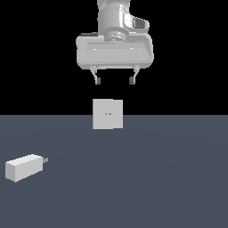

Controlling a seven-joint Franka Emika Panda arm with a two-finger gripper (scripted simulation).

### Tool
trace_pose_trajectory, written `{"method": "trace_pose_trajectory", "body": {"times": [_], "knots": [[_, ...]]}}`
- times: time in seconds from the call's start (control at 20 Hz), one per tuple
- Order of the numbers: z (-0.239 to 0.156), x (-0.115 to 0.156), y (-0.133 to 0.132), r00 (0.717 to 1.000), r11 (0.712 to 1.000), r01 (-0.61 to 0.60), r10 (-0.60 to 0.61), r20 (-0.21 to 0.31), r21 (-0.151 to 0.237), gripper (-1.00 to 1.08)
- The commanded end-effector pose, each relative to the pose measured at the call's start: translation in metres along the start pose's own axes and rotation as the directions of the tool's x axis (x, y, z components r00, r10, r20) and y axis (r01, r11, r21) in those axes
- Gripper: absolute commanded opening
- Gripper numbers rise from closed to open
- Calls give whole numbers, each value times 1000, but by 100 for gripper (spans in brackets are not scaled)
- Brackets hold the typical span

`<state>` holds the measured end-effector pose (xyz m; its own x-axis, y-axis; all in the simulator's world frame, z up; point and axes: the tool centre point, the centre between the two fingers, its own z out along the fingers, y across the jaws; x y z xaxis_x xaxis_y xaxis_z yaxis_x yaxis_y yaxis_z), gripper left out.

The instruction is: Plug the charger into the wall socket.

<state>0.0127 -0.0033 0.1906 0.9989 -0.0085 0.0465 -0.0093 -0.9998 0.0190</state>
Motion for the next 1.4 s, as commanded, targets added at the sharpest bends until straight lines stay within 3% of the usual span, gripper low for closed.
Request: {"method": "trace_pose_trajectory", "body": {"times": [0.0, 0.65, 1.35], "knots": [[0, 0, 0, 1000, 1000, 0, 0, 0, 0, 100], [18, -25, -19, 998, 998, -65, 65, -3, -1, 100], [69, -87, -81, 969, 969, -248, 248, -10, -1, 100]]}}
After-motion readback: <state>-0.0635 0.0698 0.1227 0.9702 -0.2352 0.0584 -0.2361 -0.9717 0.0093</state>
